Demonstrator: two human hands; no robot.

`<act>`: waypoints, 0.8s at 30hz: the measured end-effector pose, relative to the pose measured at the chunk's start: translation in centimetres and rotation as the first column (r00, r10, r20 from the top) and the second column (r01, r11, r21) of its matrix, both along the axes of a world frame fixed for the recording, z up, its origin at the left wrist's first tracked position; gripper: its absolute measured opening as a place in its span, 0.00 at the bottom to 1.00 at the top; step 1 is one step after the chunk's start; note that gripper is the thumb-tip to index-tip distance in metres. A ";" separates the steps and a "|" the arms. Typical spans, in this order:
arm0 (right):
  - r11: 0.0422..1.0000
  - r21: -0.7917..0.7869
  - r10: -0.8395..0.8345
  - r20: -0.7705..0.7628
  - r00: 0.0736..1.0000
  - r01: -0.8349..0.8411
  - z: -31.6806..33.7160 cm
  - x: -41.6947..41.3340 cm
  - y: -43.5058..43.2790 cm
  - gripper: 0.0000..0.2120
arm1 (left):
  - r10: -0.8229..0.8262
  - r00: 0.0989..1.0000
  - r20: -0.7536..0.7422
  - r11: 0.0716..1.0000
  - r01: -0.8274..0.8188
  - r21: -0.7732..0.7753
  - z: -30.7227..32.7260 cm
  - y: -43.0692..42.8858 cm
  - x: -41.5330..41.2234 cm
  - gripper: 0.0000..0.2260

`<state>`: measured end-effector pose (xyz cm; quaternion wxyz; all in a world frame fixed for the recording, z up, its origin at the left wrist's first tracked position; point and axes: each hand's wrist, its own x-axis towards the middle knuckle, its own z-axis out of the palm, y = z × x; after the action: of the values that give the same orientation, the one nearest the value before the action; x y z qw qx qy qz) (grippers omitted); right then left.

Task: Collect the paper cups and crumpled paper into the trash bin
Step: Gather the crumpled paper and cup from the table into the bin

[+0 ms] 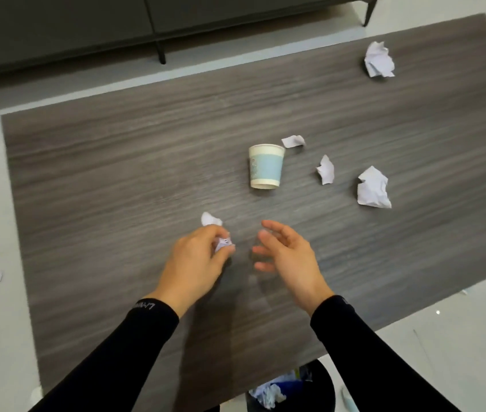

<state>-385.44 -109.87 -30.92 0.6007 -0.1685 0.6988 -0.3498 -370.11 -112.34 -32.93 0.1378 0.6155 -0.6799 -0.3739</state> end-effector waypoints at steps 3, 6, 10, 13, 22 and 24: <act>0.999 0.030 -0.032 0.229 0.973 0.026 0.1 -1.7 -0.6 0.14 | -0.164 0.984 -0.066 0.983 0.157 -0.094 1.3 -0.9 -4.7 0.03; 0.994 -0.051 -0.083 0.260 0.962 0.099 0.1 -4.3 -1.0 0.10 | -0.228 0.972 -0.058 0.967 0.219 -0.127 1.4 -1.5 -8.3 0.03; 0.970 -0.112 -0.195 0.162 0.967 0.214 -0.2 -9.0 -1.3 0.05 | -0.370 0.927 -0.065 0.918 0.354 -0.179 1.0 -1.1 -11.7 0.12; 0.935 -0.236 -0.319 -0.240 0.917 0.264 -0.8 -13.5 -1.5 0.05 | -0.303 0.951 -0.055 0.935 0.286 -0.210 -0.1 -0.1 -12.8 0.22; 0.916 0.021 0.242 -0.825 0.511 -0.400 -6.5 -18.8 -5.1 0.07 | -0.242 0.848 0.471 0.899 0.378 -0.220 -8.1 0.5 -10.7 0.28; 0.899 0.139 0.309 -0.874 0.375 -0.415 -8.0 -18.1 -5.7 0.11 | -0.218 0.861 0.459 0.890 0.368 -0.267 -8.7 0.3 -10.6 0.26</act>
<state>-403.55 -115.60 -38.94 0.2055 -0.5032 0.8324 -0.1077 -380.74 -112.05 -41.61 0.0361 0.5343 -0.8352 -0.1254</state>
